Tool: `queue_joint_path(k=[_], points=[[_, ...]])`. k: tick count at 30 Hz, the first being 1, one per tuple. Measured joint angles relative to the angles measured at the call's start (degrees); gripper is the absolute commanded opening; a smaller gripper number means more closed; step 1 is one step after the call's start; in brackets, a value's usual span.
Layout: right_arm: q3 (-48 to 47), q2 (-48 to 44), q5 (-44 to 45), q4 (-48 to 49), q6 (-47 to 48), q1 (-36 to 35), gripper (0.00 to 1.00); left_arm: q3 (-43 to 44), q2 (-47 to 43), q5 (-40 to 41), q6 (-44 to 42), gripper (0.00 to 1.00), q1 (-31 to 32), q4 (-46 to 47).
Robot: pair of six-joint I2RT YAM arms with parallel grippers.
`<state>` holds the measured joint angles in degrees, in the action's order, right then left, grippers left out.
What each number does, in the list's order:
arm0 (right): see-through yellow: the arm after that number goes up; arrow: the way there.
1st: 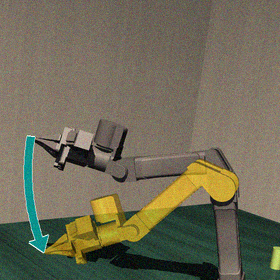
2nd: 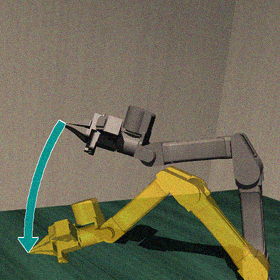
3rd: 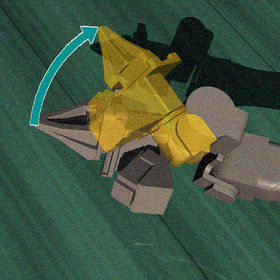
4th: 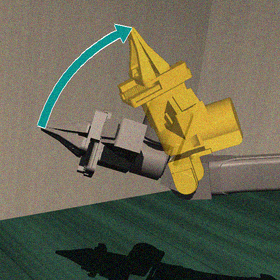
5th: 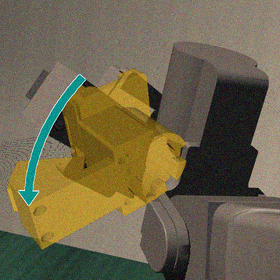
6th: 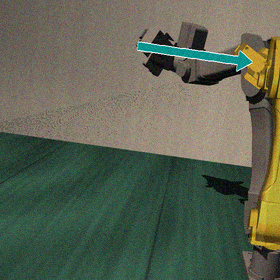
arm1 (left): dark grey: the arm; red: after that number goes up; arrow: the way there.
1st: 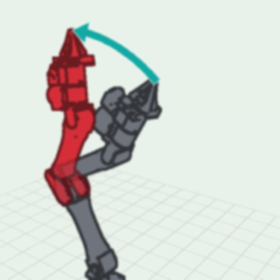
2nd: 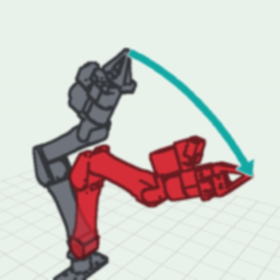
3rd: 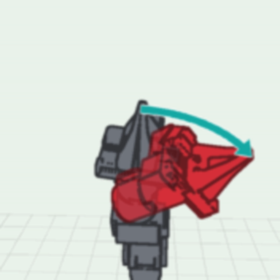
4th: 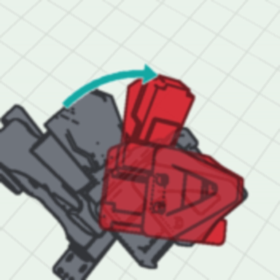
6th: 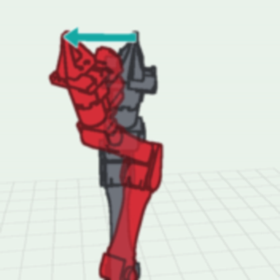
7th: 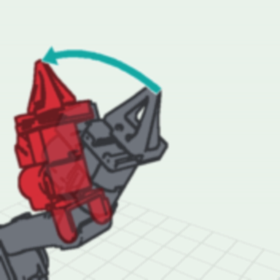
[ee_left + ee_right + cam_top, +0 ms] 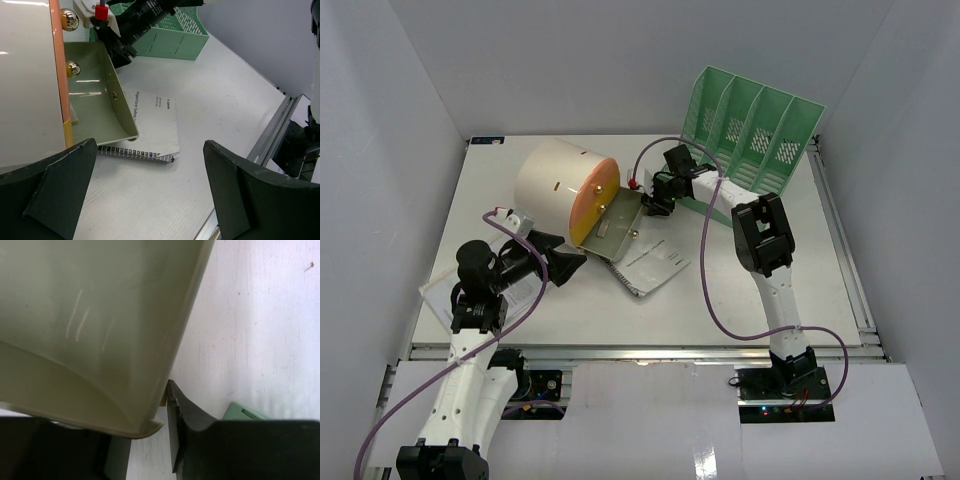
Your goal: Organize the desk
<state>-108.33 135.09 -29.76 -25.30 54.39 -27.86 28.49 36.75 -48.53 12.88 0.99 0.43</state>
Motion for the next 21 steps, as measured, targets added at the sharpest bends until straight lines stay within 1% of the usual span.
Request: queue_joint_path(k=[2,6,11,14,21], points=[[0.1,0.0,-0.1,0.2,0.2,0.0,0.15,0.0,0.0,0.0,0.0,0.98,0.0,0.0],[1.4,-0.5,-0.2,1.3,1.0,0.0,0.09,0.0,0.1,0.1,0.0,0.98,0.0,0.0],[5.9,-3.0,0.4,4.3,3.4,0.0,0.08,0.0,0.2,0.1,0.0,0.98,0.0,0.0],[9.9,-5.8,1.5,4.0,4.5,0.0,0.08,0.0,0.2,0.1,0.0,0.98,0.0,0.0],[21.3,-16.6,3.9,1.7,5.9,1.3,0.08,0.0,-0.3,0.1,0.0,0.98,0.0,0.0]])
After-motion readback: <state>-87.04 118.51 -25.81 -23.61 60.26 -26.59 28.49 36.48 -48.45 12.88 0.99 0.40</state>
